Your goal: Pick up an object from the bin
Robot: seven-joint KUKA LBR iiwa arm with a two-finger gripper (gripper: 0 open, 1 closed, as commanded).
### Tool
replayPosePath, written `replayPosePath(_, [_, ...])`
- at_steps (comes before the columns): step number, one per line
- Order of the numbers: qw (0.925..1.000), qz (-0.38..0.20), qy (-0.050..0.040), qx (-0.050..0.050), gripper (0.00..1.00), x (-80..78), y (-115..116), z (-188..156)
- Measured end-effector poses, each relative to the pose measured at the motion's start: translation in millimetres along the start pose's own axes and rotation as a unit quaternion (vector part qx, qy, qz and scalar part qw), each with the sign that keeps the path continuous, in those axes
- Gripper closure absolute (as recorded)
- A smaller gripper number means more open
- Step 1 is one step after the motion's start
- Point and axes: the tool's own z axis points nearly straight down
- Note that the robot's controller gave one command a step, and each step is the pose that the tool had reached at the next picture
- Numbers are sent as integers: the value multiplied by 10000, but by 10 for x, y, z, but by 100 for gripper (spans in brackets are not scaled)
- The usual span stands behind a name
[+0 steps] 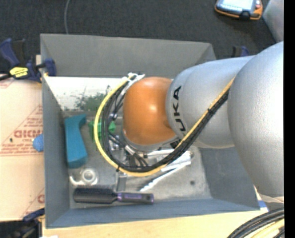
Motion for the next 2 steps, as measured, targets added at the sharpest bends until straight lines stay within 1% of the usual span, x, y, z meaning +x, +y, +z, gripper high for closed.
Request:
replayPosePath(1, [9996, -267, -90, -20, 0, -37, 104, 164])
replayPosePath(2, [9506, -3102, -106, 10, 0, -273, -25, 265])
